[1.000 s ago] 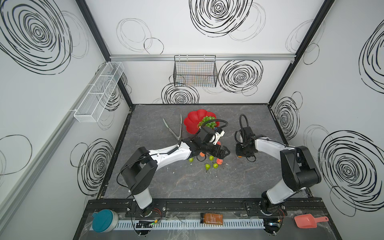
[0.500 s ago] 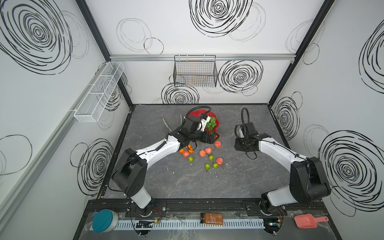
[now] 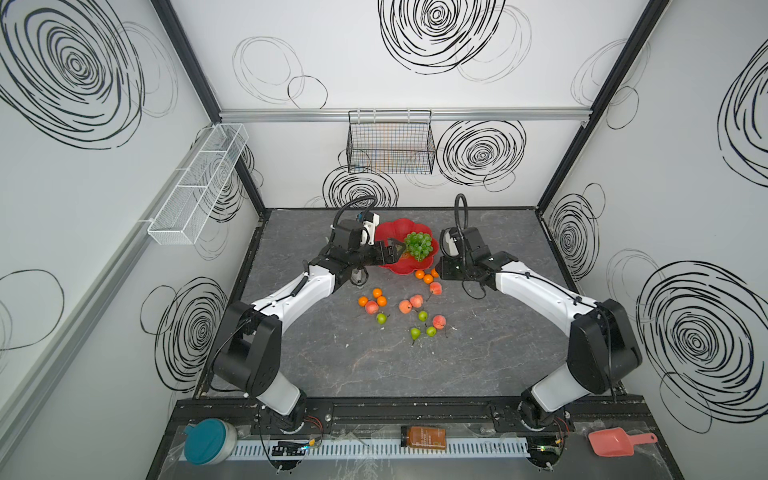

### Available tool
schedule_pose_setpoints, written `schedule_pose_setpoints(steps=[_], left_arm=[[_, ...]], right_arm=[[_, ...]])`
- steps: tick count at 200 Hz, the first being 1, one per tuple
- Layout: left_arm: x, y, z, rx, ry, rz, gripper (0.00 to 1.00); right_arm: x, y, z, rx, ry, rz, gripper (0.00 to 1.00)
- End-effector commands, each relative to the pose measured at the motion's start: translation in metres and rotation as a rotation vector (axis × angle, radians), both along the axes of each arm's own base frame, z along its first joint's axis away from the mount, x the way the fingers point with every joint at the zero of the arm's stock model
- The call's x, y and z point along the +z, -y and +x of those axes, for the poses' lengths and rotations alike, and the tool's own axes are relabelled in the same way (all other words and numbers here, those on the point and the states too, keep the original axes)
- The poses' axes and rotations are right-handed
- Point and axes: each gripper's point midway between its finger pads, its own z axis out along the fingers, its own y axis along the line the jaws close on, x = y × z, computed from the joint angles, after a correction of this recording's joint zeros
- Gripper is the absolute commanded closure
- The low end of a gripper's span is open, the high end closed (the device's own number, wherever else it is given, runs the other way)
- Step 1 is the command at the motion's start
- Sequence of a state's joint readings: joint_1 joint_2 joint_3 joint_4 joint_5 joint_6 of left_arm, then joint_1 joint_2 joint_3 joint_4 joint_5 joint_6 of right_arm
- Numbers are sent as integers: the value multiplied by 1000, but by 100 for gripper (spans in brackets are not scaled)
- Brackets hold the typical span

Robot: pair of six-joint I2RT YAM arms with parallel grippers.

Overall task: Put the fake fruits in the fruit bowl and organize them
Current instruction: 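Carry the orange tomato over the red bowl with the right gripper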

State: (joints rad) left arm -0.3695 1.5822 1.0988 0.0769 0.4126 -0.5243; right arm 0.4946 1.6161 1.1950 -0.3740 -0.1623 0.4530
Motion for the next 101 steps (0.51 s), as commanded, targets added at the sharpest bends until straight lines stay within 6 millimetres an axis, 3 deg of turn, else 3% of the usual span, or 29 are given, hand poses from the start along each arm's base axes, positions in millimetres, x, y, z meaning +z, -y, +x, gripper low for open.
schedule_pose_setpoints(steps=[1,66,101], left_arm=[[18,-12,7,34,49,-46,4],[3,-37,22,104,-7,-75,4],[-8,-46,28,129,-49,-93,4]], right_arm=[[3,-21,16,7,22,-14,76],[-20,-82,53,81,-7,-61,77],[-48,-96,71,78,-50,-96,78]])
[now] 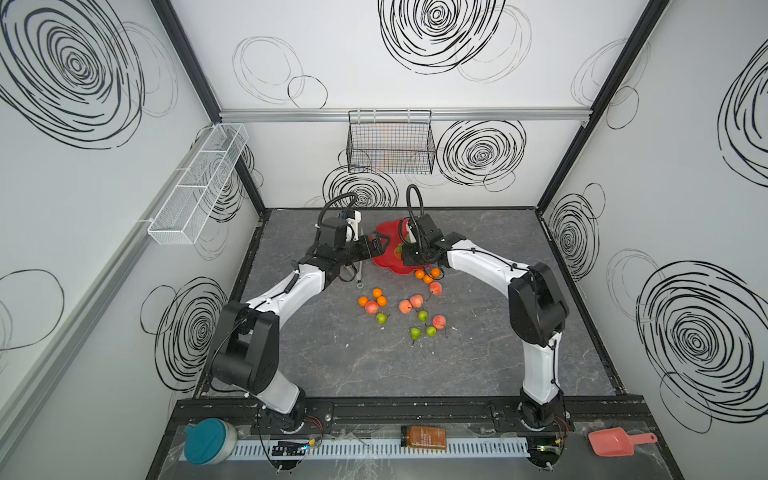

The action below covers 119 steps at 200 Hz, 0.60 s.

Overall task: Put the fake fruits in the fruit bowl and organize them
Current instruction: 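Carry the orange tomato over the red bowl with the right gripper, then lower the tomato into the bowl and open the right gripper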

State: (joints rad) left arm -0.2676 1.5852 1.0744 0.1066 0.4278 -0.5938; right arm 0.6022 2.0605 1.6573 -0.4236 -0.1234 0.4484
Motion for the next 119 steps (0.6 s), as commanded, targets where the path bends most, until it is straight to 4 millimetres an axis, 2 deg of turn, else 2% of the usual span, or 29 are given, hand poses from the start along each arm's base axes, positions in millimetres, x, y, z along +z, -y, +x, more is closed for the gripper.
schedule_pose_setpoints(steps=[1,48,87,119], left_arm=[[-3,-4,8,11,-5,-42,4],[-10,-23,16,54,-37,-91,4],[-11,-21,16,45,-44,-94,4],[-16,-16,16,23,-76,-125,4]], right_arm=[[-18,-1,5,-10,-39,-54,78],[-47,-16,21,-12,-86,-62,78],[-64,-19,27,-12,-109,-78,76],[-70,-18,28,-12,-115,-100,73]])
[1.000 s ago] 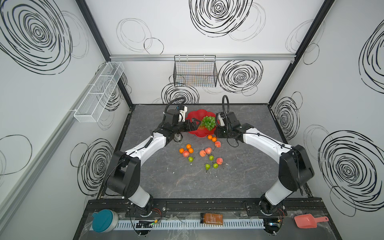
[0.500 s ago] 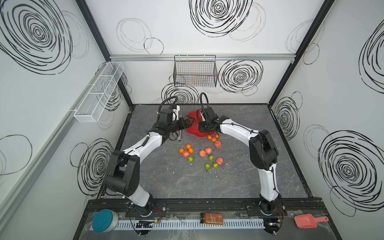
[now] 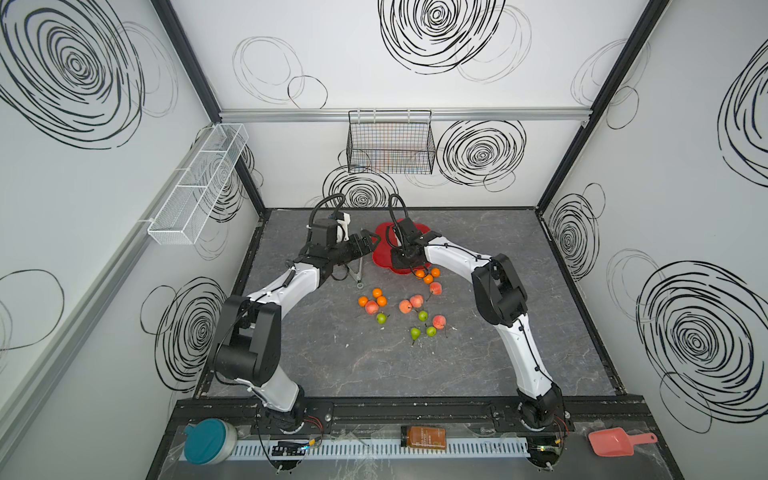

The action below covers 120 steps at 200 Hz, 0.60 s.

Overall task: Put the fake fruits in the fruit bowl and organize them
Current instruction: 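Lower the tomato into the bowl and open the right gripper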

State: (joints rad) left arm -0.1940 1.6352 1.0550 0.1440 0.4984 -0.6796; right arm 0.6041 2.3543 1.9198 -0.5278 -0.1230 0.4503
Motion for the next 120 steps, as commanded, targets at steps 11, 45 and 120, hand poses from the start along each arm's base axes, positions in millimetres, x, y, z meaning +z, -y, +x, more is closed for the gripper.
schedule_pose_setpoints(steps=[11,45,120], left_arm=[[4,7,5,-26,14,-41,4],[0,7,5,-23,8,-12,4],[19,14,0,-34,72,39,4]], right_arm=[[4,1,3,-11,1,-22,71],[13,0,4,-9,12,-10,64],[79,6,3,-10,103,31,47]])
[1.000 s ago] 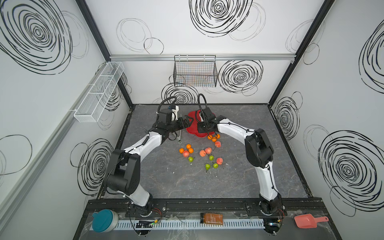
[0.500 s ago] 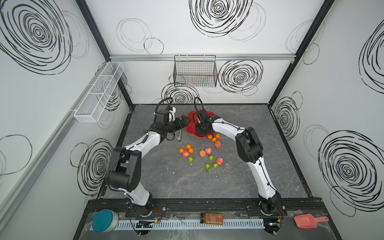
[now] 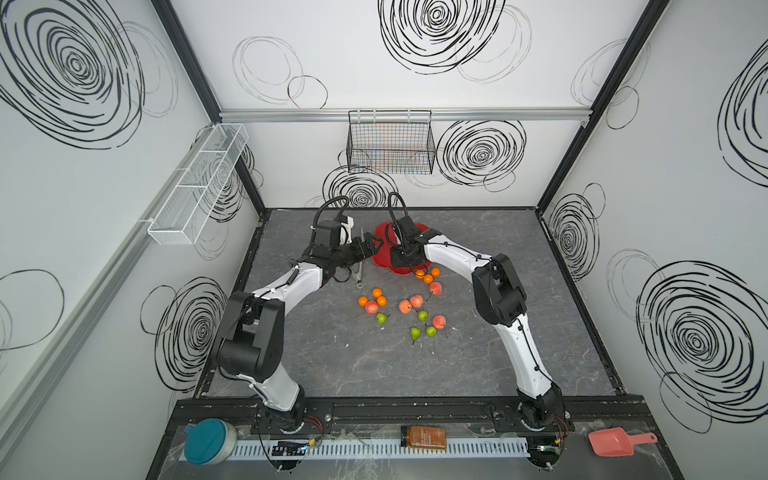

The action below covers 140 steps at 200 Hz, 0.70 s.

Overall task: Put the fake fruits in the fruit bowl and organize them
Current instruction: 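Lower the tomato into the bowl and open the right gripper, then move the right gripper back toward the tomatoes beside the bowl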

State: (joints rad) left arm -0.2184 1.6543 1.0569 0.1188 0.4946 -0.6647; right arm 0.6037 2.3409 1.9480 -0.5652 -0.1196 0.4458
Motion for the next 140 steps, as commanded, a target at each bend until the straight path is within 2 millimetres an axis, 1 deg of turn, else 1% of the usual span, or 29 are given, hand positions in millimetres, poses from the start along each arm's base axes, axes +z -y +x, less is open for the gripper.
schedule_pose_setpoints(steps=[1,25,45,72,97,112,114,116,128,135,137,138,140], left_arm=[[33,4,5,-8,106,17,4],[44,10,1,-19,146,31,4],[53,17,-5,-30,178,55,4],[59,30,-21,-43,167,103,4],[66,35,-45,-49,166,118,4],[64,38,-61,-67,160,142,4],[63,39,-62,-69,159,146,4],[63,40,-65,-74,159,149,4],[58,44,-77,-103,150,171,4],[55,47,-83,-120,144,184,4],[54,48,-85,-125,143,187,4],[53,48,-86,-129,142,188,4],[52,49,-88,-135,141,189,4]], right_arm=[[67,5,2,-12,99,34,47],[98,10,-3,-15,153,72,44],[126,13,-12,-16,198,115,44],[152,25,-31,-30,239,165,44],[163,43,-55,-59,259,187,44],[168,56,-70,-75,276,199,44],[166,58,-72,-75,274,200,44],[169,59,-74,-76,281,204,44],[168,70,-87,-80,301,208,44],[165,78,-94,-88,312,205,44],[169,79,-94,-92,325,213,44],[163,82,-97,-94,316,203,44],[163,84,-98,-97,321,206,44]])
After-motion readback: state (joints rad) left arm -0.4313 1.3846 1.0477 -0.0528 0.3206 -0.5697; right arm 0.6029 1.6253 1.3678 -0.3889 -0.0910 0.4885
